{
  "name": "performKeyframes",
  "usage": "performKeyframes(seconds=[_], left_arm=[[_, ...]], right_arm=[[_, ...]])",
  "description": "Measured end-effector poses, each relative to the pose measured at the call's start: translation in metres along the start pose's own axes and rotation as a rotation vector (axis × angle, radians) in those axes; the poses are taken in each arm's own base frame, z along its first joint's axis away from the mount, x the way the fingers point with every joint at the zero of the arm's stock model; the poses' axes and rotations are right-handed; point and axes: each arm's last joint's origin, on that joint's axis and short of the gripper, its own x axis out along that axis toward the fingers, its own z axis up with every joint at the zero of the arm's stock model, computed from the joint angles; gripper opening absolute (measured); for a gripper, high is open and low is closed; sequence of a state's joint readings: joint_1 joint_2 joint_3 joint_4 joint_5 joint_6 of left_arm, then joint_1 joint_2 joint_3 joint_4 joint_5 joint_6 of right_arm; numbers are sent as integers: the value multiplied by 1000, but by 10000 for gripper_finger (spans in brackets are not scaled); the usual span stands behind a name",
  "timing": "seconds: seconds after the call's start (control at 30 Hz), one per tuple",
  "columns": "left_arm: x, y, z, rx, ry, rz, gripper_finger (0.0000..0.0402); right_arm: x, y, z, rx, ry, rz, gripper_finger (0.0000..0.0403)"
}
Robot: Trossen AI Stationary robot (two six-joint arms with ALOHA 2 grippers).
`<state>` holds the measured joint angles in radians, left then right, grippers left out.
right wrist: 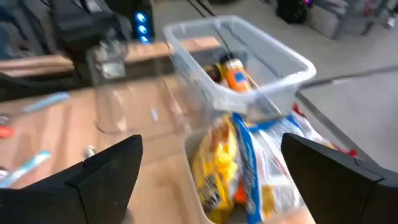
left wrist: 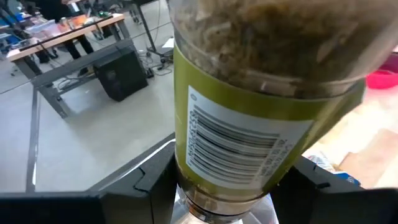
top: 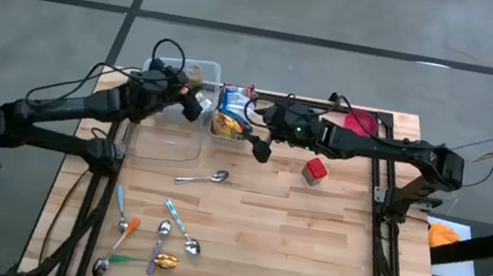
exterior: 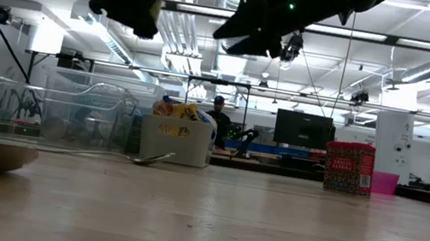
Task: Pick & Place Food Item
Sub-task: Put the green seasoning bottle into the white bin
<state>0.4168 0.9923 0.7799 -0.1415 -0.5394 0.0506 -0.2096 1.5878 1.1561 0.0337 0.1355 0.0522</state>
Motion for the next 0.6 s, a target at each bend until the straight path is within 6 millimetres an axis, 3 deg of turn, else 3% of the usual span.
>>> performKeyframes(seconds=[0.3,0.47,0.6], left_arm=[[13,-4,-11,-10,86,77,204],[28,-1,-19,18,147,203,192],[43,3,-28,-29,199,251,207]], right_arm=[[2,-8,-19,36,152,-264,380],[1,-9,-24,71,194,-288,380],[1,-9,-24,77,194,-289,380]])
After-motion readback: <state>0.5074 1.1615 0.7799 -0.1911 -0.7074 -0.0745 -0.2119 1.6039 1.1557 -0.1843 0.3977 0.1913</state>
